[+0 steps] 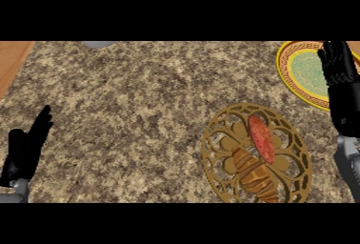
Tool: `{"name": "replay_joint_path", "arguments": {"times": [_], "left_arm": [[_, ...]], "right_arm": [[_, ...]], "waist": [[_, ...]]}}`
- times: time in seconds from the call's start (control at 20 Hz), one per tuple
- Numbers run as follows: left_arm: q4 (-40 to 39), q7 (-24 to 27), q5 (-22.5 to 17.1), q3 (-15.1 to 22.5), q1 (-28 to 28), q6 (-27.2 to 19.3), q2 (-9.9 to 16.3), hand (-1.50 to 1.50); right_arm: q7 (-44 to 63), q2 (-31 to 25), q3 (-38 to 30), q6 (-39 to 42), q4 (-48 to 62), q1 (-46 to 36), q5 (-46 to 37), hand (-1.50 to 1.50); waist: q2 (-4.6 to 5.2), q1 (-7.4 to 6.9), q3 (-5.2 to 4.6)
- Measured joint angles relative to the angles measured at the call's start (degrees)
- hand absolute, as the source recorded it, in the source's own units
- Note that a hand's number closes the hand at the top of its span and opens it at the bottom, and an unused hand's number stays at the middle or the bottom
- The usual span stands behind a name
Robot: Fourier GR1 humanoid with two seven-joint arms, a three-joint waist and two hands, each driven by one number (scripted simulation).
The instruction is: Pick the sweet potato from the placemat and place it in the plate
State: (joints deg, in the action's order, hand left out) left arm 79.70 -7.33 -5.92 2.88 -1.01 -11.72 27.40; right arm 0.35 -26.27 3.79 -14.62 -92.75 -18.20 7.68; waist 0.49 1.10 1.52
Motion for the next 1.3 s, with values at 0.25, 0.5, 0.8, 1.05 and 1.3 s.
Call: {"name": "replay_joint_path", "arguments": {"times": [0.25, 0.5, 0.8, 1.05, 1.3], "left_arm": [[2.1, 4.0, 2.4, 0.2, 0.1, 0.4, 1.6, 0.0], [4.3, 10.1, 3.8, 1.0, 3.1, 0.8, 1.3, 0.0], [4.3, 13.7, 5.4, 1.3, 5.3, 0.8, -0.2, 0.0], [5.5, 14.4, 5.8, 0.5, 6.7, 2.0, -0.5, 0.0], [5.8, 14.8, 6.6, 0.5, 7.4, 1.5, -1.3, 0.0]], "right_arm": [[2.7, 7.4, -4.1, 2.6, 0.1, -0.4, 13.9, -1.5], [3.7, 9.7, -5.5, -4.3, -1.1, 2.7, 11.9, -1.5], [-2.1, 17.8, -5.7, -12.2, -11.8, 12.9, 10.2, -1.5], [-0.2, 15.1, -5.9, -6.8, -21.4, 22.9, 12.5, -1.5], [8.5, 4.9, -5.7, -0.3, -24.3, 26.3, 11.4, -1.5]], "waist": [[-0.41, -1.23, -0.95], [-0.67, -1.16, -1.4], [-0.71, -0.61, -1.5], [-0.69, -0.64, -1.51], [-0.63, -0.73, -1.57]]}}
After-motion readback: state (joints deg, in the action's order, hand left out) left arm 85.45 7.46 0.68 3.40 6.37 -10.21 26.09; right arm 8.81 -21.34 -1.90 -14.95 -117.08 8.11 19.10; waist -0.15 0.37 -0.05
